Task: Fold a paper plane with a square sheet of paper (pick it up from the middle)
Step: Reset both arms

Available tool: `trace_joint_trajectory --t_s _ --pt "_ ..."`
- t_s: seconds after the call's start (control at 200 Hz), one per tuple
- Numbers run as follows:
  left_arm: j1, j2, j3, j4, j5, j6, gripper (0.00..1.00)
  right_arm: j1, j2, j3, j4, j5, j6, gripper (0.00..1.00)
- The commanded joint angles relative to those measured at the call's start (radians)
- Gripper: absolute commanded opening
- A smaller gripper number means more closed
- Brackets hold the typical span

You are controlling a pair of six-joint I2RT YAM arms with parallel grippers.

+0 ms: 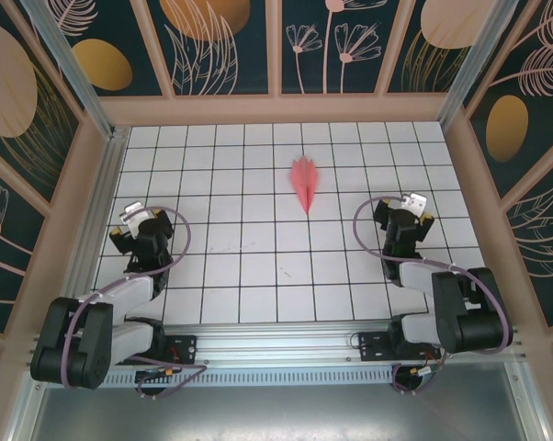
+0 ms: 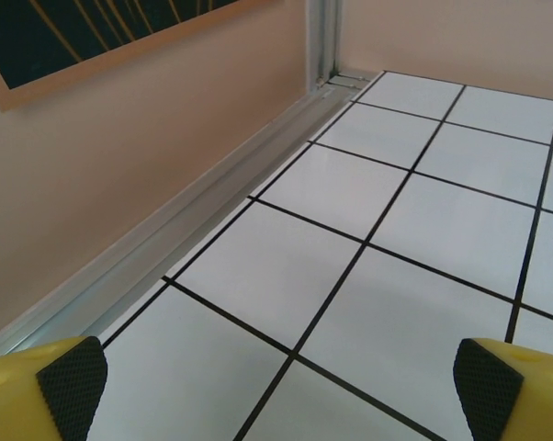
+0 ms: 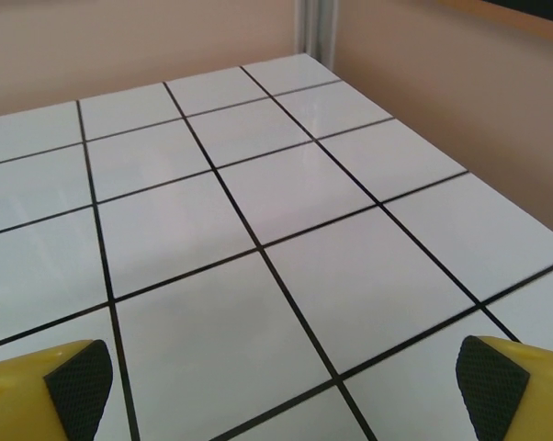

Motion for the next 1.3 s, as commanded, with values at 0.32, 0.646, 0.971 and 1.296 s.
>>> trace_joint_trajectory --t_s 0.32,0.646,0.971,1.296 --pt "0.062 0.128 -0.076 0.567 0.350 0.145 0.98 -0.077 0.157 -0.042 0.397 -0.220 -0.064 0.99" --pt "0.086 0.341 -0.024 0.705 0.363 0.147 0.98 -0.109 0.203 -0.073 0.487 -0.291 -0.052 0.99" --pt "0.092 0.363 -0.030 0.732 0.359 0.140 0.99 -0.123 0.217 -0.064 0.478 -0.307 -0.038 0.99" --pt "0.092 0.363 -0.072 0.813 0.475 0.187 0.98 -0.124 0.216 -0.063 0.476 -0.308 -0.038 0.99"
